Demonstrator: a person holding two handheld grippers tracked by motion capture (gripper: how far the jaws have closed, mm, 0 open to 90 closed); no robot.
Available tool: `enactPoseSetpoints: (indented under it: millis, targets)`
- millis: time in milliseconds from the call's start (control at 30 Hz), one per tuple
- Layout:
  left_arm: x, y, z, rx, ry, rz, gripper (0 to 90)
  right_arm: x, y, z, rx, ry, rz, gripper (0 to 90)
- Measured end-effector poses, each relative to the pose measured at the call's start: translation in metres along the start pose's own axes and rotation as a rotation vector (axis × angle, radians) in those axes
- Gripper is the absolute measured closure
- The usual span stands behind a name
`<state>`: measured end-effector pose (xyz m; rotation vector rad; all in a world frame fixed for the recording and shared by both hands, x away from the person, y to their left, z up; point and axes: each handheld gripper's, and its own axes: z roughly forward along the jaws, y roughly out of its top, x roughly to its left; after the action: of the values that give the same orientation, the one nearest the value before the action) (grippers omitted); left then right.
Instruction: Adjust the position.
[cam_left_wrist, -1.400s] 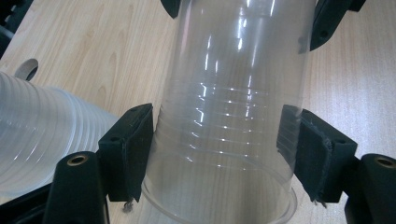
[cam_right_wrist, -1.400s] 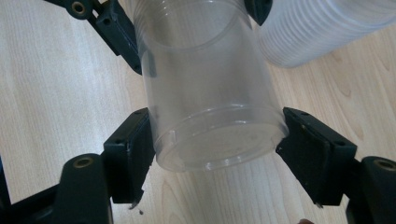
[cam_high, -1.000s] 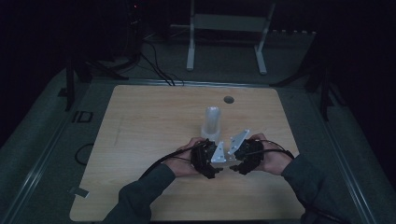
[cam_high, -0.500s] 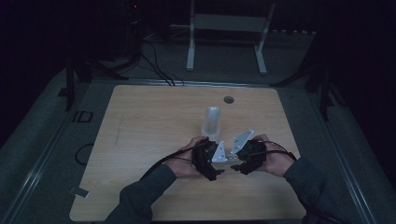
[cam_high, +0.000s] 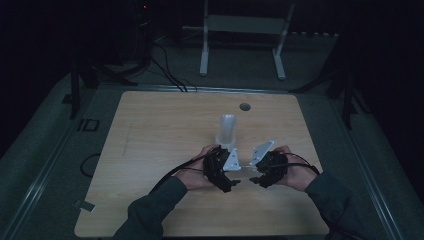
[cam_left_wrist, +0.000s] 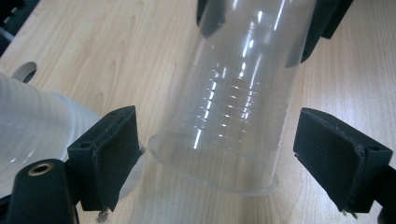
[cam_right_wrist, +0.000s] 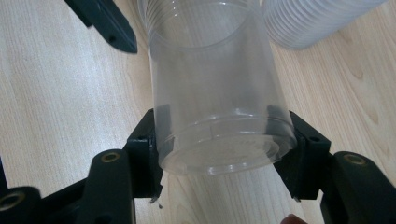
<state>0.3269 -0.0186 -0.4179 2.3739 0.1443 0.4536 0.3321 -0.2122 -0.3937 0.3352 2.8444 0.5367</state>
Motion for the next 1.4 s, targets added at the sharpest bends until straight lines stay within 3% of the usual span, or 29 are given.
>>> enactPoseSetpoints:
  millis: [233,533,933,1400]
  targets:
    - [0.009,0.000,-0.009,-0.046,-0.005,-0.057,17.8,0.000,-0.005,0.002,0.009,-0.007,0.020,41.2]
    - [0.017,-0.003,-0.017,-0.087,0.035,-0.134,23.0,-0.002,-0.010,0.002,0.018,-0.032,0.031,41.2]
    - [0.020,-0.005,-0.020,-0.126,0.050,-0.223,29.8,-0.003,-0.023,0.004,0.012,-0.085,0.119,41.1]
    - [0.023,-0.013,-0.019,-0.174,0.031,-0.322,30.4,0.005,-0.036,0.007,-0.071,-0.150,0.262,41.2]
